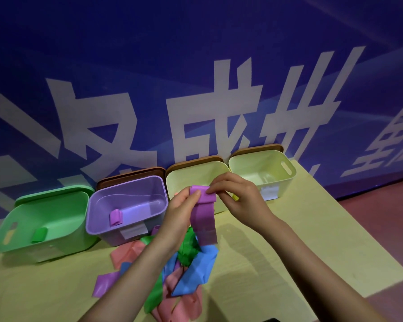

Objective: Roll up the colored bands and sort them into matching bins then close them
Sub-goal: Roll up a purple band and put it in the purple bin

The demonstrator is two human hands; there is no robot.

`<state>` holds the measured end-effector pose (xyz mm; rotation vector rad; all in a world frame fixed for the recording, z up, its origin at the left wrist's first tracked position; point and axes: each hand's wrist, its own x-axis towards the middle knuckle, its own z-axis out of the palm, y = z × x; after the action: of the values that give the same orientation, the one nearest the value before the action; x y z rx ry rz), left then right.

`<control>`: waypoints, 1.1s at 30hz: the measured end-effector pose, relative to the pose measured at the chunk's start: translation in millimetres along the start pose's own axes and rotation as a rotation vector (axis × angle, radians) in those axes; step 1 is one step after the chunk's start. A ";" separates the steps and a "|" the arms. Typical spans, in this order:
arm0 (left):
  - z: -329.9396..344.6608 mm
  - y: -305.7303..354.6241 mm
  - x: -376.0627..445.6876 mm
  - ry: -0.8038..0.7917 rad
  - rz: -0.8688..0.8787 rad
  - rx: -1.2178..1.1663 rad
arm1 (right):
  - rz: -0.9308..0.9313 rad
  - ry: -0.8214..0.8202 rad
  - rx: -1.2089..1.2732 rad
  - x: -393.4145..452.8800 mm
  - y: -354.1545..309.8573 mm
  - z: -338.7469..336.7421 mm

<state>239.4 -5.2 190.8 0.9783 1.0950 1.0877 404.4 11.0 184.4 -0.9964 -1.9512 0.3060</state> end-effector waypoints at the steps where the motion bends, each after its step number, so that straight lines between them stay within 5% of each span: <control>1: 0.0 -1.2 0.3 -0.007 0.019 0.022 | 0.021 0.012 0.020 -0.3 0.6 1.0; 12: 1.7 -15.1 7.4 0.071 0.123 0.268 | 0.101 0.071 0.081 -5.3 -3.4 5.3; 18: 9.3 -9.2 1.7 0.140 0.221 0.193 | 0.540 0.134 0.582 -4.6 -23.2 15.9; 28: -3.8 -10.7 1.7 0.079 0.493 0.522 | 0.616 0.083 0.640 -1.7 -29.1 18.4; 31: -0.5 -5.7 -2.1 0.082 0.450 0.385 | 0.640 0.109 0.714 0.3 -31.8 19.5; 33: 1.4 -3.7 -0.6 0.078 0.260 0.140 | 0.642 0.137 0.708 3.6 -33.8 19.8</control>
<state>241.3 -6.6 187.6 1.2233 1.1411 1.2807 369.8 -4.8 194.1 -1.0790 -1.1903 1.1605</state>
